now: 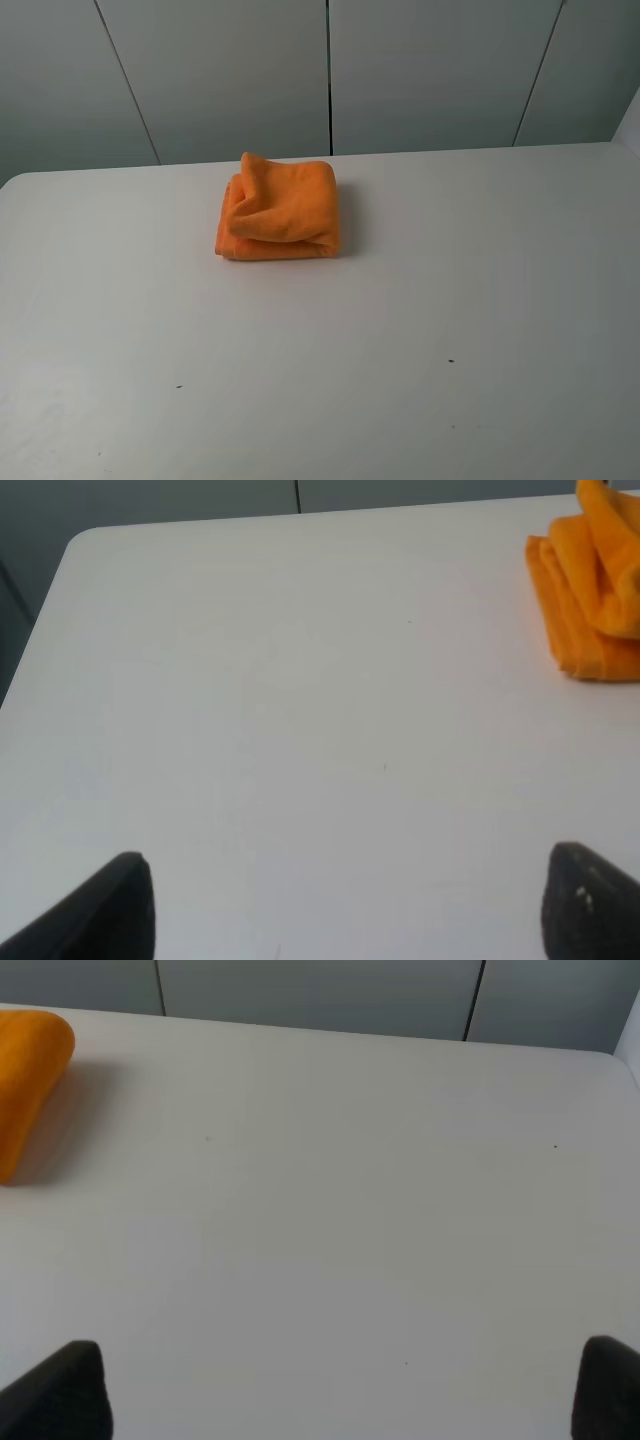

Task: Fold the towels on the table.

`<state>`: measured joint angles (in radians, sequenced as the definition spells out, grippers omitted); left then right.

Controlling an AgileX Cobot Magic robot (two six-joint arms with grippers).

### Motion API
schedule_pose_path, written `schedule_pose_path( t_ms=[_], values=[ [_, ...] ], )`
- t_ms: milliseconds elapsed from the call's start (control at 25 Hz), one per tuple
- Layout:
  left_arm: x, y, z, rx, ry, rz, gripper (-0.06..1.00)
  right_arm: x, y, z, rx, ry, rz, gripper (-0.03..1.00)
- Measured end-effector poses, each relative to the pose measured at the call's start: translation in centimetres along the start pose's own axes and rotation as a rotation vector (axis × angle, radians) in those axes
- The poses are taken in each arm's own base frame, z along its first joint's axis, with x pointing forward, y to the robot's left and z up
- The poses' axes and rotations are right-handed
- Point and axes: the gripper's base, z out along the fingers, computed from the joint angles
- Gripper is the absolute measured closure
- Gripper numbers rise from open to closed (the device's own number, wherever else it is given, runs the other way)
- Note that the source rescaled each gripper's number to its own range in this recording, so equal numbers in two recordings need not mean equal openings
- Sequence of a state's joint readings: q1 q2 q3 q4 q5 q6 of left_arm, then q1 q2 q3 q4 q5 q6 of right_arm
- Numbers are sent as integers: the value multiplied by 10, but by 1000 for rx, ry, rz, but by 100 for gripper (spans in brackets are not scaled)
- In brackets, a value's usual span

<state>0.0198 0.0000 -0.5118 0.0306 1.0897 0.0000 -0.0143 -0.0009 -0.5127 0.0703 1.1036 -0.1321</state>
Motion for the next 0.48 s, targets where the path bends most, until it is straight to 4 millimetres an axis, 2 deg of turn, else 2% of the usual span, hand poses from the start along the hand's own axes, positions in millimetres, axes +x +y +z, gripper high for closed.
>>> schedule_pose_path(
  t_ms=[480],
  values=[
    [0,0,0,5,0,-3,-4,0,0,0,0,0,0,-3]
  ],
)
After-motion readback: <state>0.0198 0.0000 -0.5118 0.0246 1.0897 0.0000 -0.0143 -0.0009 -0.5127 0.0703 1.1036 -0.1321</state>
